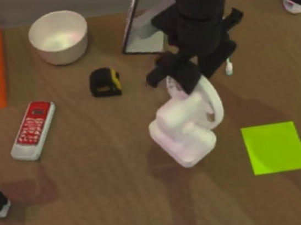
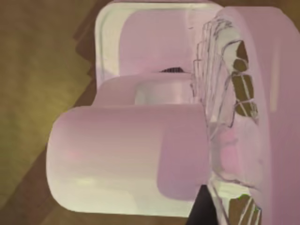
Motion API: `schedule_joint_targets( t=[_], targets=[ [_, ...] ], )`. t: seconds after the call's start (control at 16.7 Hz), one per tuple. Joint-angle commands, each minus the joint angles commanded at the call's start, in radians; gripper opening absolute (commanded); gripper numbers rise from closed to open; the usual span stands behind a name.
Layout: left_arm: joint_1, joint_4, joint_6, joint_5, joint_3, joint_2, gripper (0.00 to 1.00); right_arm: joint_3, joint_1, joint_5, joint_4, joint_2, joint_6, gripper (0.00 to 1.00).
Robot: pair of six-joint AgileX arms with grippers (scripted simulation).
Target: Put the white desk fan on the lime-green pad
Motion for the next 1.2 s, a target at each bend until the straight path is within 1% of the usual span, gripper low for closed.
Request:
schedule_joint_targets(
  t=[0.12,0.24,0.66,0.84,1.02,1.2],
  targets=[
    [0.000,0.000,0.000,0.000,0.000,0.000,1.00,-0.038,-0.018,-0.002,0.017,-0.045,0.157,0.00],
    [0.000,0.000,0.000,0.000,0.000,0.000,1.00,-0.083,-0.040,-0.005,0.037,-0.098,0.350,0.00],
    [0.000,0.000,0.000,0.000,0.000,0.000,1.00,-0.286,-0.136,-0.008,0.113,-0.303,1.158,0.00],
    [0.000,0.000,0.000,0.000,0.000,0.000,1.00,-0.393,-0.180,-0.006,0.128,-0.371,1.466,0.00],
    [0.000,0.000,0.000,0.000,0.000,0.000,1.00,-0.496,-0.217,-0.002,0.130,-0.415,1.700,0.00],
    [0.000,0.000,0.000,0.000,0.000,0.000,1.00,-0.577,-0.246,0.003,0.126,-0.441,1.850,0.00]
  ],
)
